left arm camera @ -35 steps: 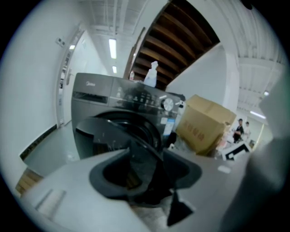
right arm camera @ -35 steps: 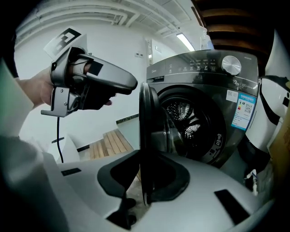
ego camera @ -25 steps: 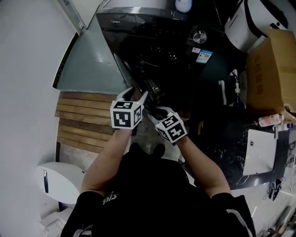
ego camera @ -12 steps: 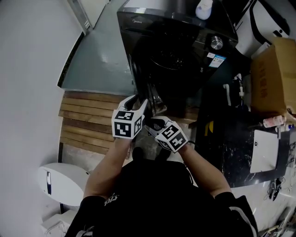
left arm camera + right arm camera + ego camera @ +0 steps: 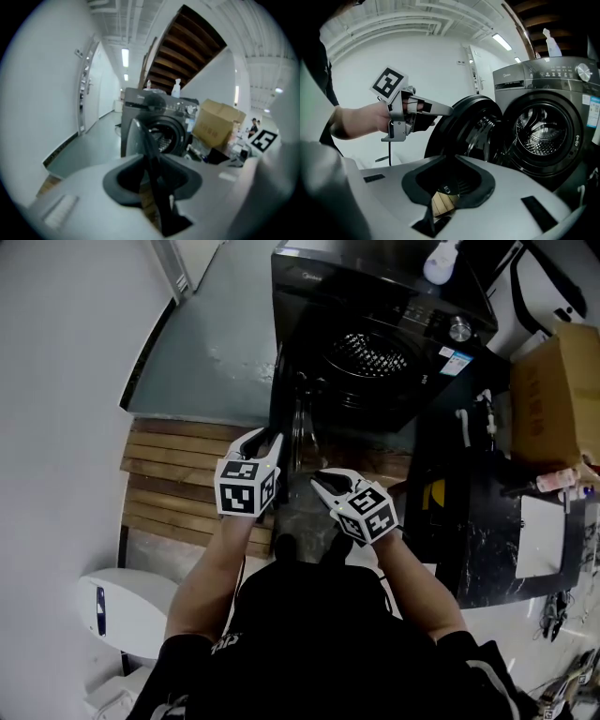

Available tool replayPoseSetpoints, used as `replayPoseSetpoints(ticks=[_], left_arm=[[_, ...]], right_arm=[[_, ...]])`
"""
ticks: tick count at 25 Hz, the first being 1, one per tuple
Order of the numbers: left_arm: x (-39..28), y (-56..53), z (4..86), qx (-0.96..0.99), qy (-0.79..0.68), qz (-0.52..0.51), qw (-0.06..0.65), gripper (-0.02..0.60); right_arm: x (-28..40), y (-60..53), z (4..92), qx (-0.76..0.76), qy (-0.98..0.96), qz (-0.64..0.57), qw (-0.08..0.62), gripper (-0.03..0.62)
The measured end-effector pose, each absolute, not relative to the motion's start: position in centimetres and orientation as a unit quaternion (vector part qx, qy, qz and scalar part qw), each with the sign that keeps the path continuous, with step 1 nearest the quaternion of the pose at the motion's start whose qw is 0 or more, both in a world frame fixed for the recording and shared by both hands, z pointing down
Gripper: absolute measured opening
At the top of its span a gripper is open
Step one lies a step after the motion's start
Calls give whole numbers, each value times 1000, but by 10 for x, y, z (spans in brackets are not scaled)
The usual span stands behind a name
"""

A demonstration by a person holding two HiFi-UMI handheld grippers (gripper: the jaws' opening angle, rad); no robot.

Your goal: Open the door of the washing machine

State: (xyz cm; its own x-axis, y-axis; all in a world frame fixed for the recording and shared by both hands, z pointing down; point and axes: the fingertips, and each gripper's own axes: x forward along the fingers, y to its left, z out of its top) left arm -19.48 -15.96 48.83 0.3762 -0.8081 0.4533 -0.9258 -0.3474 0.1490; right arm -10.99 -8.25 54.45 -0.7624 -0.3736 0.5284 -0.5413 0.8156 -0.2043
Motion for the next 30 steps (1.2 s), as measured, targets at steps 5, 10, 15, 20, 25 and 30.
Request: replayPoseSetpoints(ticks=[5, 10, 15, 20, 25, 30], left_arm=[[-234, -158, 489, 809, -537, 157, 183, 107], [-267, -161, 489, 806, -540, 167, 175, 101], [-293, -166, 491, 801, -549, 175, 164, 100], [-315, -174, 491, 791, -566, 170, 159, 101], [-325, -177, 491, 774, -589, 190, 135, 107], [-337, -179, 491, 744, -621, 202, 138, 114]], right_arm=[[-119, -84, 537, 280, -917, 178, 223, 43], [-126, -85, 528, 306, -911, 182, 207, 38], [-125, -85, 522, 325, -907, 177, 201, 37], [-111, -91, 510, 348, -901, 171, 195, 35], [-90, -100, 502, 360, -899, 164, 187, 32], [-71, -115, 493, 361, -900, 163, 180, 31]])
